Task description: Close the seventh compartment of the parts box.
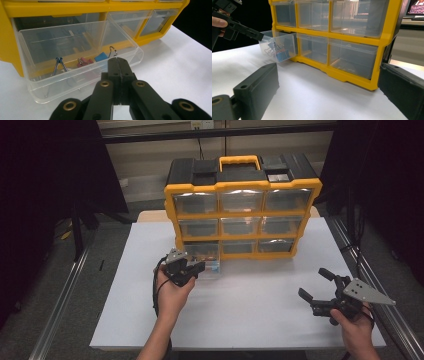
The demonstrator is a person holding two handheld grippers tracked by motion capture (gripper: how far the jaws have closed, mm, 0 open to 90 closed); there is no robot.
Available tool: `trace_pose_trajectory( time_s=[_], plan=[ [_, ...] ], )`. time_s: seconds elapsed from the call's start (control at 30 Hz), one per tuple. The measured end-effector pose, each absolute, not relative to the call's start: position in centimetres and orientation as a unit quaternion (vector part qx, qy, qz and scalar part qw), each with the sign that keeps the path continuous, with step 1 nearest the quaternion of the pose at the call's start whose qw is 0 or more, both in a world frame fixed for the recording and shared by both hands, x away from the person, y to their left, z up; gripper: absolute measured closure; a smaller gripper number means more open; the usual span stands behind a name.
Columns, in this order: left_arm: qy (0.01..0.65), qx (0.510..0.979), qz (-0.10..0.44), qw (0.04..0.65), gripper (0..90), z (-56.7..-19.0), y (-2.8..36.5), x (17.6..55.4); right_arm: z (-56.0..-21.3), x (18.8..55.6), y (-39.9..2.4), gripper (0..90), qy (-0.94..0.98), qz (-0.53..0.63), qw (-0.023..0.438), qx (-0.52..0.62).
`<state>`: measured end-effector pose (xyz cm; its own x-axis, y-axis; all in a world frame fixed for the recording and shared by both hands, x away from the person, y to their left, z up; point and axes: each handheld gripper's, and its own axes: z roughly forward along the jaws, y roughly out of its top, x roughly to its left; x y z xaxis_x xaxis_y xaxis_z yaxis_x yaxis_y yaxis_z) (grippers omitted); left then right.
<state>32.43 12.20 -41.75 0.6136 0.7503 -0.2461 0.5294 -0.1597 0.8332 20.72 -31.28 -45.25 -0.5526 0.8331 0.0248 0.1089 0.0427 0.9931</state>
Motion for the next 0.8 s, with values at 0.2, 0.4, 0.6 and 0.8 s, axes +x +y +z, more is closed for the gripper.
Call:
trace_pose_trajectory(
  time_s=[0.2, 0.4, 0.6, 0.8],
  plan=[
    [0.429, 0.751, 0.114, 0.489, 90.0, -41.75, 12.15, 32.51, -45.26, 20.7, -31.19, 2.8, 0.656, 0.59, 0.306, 0.358],
    [0.431, 0.75, 0.119, 0.487, 90.0, -41.75, 12.08, 32.63, -45.28, 20.66, -31.39, 2.8, 0.655, 0.588, 0.308, 0.362],
    [0.434, 0.747, 0.123, 0.488, 90.0, -41.78, 11.98, 32.74, -45.29, 20.69, -31.33, 2.8, 0.655, 0.589, 0.308, 0.36],
    [0.443, 0.733, 0.121, 0.502, 90.0, -41.84, 11.52, 33.0, -45.26, 20.65, -31.36, 2.9, 0.654, 0.589, 0.308, 0.362]
  ],
)
